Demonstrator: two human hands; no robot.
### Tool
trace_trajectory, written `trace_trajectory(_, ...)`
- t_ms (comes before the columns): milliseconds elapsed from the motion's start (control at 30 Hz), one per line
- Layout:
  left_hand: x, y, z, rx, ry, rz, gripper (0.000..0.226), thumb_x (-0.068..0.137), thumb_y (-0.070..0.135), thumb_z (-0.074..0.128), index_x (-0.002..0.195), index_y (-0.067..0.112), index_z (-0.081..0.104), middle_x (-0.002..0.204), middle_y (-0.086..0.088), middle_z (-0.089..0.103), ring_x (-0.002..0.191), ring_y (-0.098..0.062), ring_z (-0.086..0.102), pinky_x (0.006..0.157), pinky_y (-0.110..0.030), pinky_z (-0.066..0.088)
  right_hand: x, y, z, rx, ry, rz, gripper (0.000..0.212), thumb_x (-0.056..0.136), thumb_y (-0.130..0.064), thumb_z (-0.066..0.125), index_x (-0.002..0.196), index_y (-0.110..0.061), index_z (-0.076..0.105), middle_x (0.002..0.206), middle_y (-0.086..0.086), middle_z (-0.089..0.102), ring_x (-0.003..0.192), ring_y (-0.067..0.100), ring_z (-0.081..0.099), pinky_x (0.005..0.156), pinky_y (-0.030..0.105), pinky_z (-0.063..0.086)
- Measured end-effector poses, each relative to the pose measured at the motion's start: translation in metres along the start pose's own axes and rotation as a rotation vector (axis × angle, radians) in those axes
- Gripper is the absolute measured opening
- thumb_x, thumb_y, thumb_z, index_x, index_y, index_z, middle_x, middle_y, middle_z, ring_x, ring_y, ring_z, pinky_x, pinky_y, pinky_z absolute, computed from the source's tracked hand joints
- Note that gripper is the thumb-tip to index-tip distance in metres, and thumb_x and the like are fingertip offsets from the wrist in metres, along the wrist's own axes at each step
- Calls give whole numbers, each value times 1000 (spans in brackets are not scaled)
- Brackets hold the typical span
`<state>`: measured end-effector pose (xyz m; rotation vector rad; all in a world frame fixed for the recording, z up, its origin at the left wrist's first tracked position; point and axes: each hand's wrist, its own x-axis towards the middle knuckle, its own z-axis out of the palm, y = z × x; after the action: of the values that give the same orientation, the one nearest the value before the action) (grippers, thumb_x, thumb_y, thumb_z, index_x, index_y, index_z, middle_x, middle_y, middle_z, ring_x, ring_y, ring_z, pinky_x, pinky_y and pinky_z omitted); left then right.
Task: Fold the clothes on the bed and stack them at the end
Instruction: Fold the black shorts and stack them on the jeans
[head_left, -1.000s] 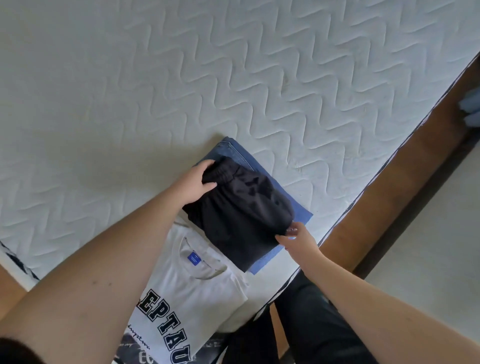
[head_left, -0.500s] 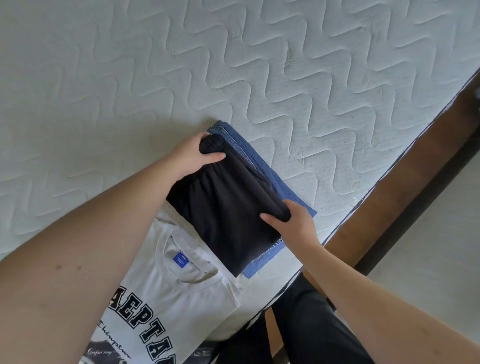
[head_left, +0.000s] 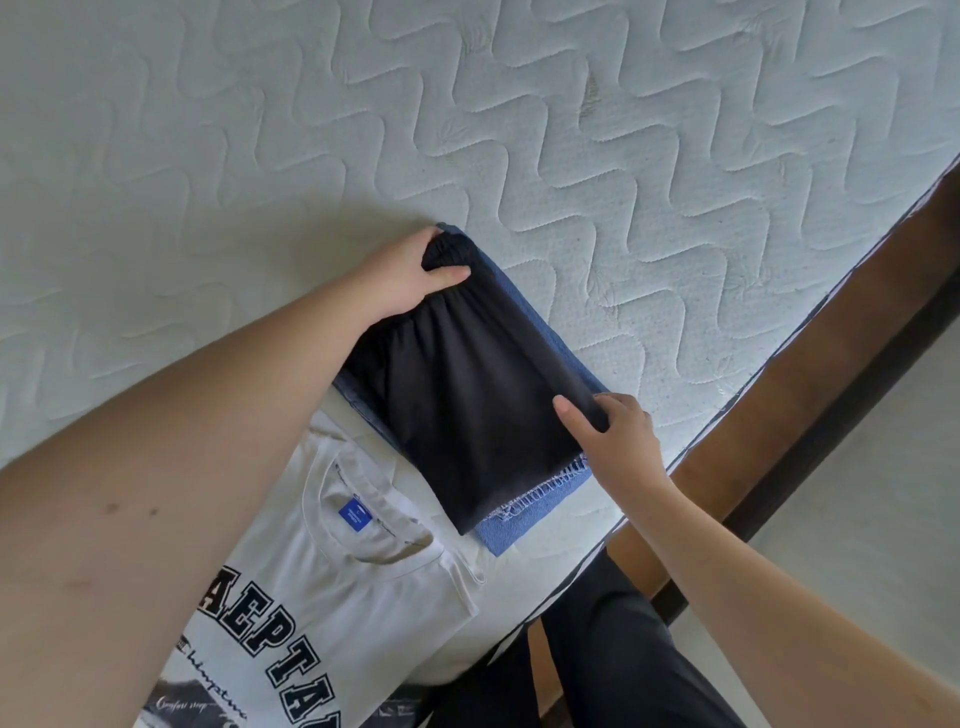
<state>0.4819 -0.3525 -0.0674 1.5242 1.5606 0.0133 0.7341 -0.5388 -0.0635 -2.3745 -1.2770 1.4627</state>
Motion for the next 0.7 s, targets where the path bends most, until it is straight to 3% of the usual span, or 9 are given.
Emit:
trace_trajectory(133, -7, 3, 7, 112, 101, 53, 64, 79, 52, 76, 131, 24, 51, 127, 4, 59, 115, -19, 56, 88, -26, 37, -2, 3, 10, -102, 85, -12, 57, 87, -65, 54, 126, -25, 54, 126, -3, 51, 118, 21, 44, 101, 41, 32)
trace_trajectory(233, -18, -4, 13, 159, 169, 1, 75, 76, 63, 72, 136, 28, 43, 132, 2, 58, 118, -24, 57, 87, -30, 39, -4, 7, 16, -100, 168, -46, 57, 88, -63, 54, 128, -23, 52, 125, -2, 53, 115, 21, 47, 101, 41, 33)
trace_trajectory(333, -30, -22, 6, 273, 120, -119, 87, 71, 77, 65, 135, 23, 43, 133, -1, 59, 117, -28, 58, 88, -36, 41, -4, 11, 15, -126, 191, -73, 60, 87, -67, 47, 120, -19, 58, 117, -2, 56, 107, 19, 46, 96, 38, 34)
trace_trajectory(433, -41, -34, -5, 296, 80, -107, 65, 79, 71, 62, 123, 23, 57, 122, -1, 65, 109, -28, 61, 87, -37, 46, 3, 11, 7, -158, 200, -92, 61, 88, -69, 41, 109, -18, 66, 116, -3, 55, 104, 16, 41, 91, 33, 27)
trace_trajectory(500, -46, -33, -4, 222, 111, -86, 53, 86, 61, 61, 119, 19, 59, 117, -3, 66, 106, -29, 61, 87, -38, 48, 7, 7, 4, -213, 196, -72, 59, 92, -66, 41, 112, -18, 68, 122, -1, 55, 112, 21, 43, 93, 36, 27)
trace_trajectory(600, -55, -23, 8, 341, 305, -12, 48, 94, 51, 56, 125, 13, 57, 119, -10, 62, 110, -33, 57, 93, -44, 45, 4, -1, 5, -235, 267, -94, 50, 94, -59, 48, 124, -21, 58, 129, 2, 52, 120, 25, 44, 101, 40, 30)
trace_trajectory(700, -78, -17, 25, 394, 637, 151, 37, 98, 30, 51, 128, 9, 57, 117, -13, 61, 109, -35, 55, 95, -44, 42, -7, -13, 11, -231, 404, -346, 47, 99, -41, 49, 140, -19, 45, 141, 3, 46, 132, 24, 39, 111, 43, 27)
